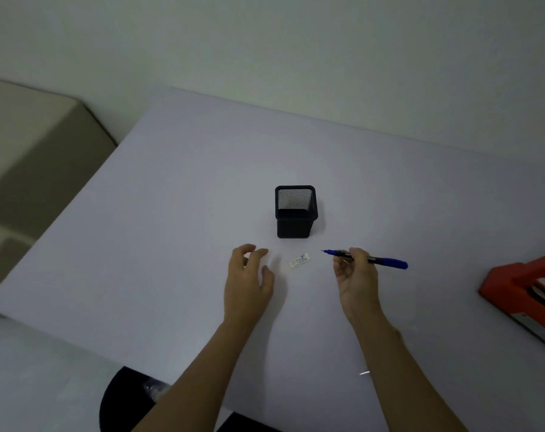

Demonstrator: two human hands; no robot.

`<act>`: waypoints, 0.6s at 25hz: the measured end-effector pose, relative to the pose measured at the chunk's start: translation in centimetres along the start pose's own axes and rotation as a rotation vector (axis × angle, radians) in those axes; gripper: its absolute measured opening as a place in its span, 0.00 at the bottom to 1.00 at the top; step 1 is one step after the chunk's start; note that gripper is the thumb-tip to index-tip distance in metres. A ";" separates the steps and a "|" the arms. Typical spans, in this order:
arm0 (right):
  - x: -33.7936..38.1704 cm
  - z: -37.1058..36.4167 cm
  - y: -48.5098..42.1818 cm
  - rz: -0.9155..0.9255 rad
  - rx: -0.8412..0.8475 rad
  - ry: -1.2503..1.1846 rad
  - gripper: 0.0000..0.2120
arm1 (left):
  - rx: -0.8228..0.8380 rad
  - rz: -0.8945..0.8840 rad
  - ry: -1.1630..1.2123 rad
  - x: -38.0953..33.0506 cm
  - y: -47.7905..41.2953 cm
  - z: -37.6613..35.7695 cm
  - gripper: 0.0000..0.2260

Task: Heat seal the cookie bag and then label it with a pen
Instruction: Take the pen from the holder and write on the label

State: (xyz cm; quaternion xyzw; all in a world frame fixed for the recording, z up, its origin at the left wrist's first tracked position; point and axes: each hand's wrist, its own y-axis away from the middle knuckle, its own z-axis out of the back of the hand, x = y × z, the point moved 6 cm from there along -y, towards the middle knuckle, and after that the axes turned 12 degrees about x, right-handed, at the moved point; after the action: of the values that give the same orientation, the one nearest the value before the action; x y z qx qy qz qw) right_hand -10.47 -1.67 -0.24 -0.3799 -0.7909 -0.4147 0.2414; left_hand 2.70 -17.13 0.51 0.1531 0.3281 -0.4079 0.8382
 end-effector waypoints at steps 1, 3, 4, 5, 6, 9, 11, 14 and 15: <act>0.1 -0.2 0.2 0.002 0.015 0.043 0.08 | -0.013 0.066 -0.048 1.3 0.3 0.8 0.15; 0.2 -0.4 0.6 0.007 0.043 0.146 0.07 | 0.108 0.185 -0.124 4.0 0.5 1.0 0.17; 0.2 -0.5 0.8 0.008 0.050 0.185 0.07 | 0.214 0.183 -0.157 4.7 0.5 0.6 0.17; 0.3 -0.5 0.9 0.004 0.054 0.210 0.06 | 0.301 0.149 -0.178 4.9 0.5 0.2 0.16; 0.3 -0.5 1.1 -0.002 0.055 0.221 0.06 | 0.330 0.110 -0.164 4.8 0.5 0.1 0.14; 0.7 -1.4 1.9 -0.010 0.081 0.224 0.07 | 0.150 0.194 0.160 2.7 0.5 2.1 0.09; 1.2 -2.7 2.7 0.007 0.120 0.220 0.08 | 0.122 0.338 0.655 0.5 0.6 2.6 0.09; 1.9 -4.3 3.7 0.026 0.176 0.233 0.07 | 0.183 0.364 0.986 -2.8 0.4 2.6 0.08; 2.1 -4.7 4.0 0.034 0.197 0.236 0.07 | 0.197 0.355 1.031 -3.5 0.4 2.8 0.07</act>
State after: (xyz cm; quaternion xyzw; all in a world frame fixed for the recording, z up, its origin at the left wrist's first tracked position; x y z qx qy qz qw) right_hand -8.22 -3.33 5.68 -0.3164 -0.7873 -0.3725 0.3759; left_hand 2.63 -16.32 4.97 0.4634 0.6254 -0.1613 0.6067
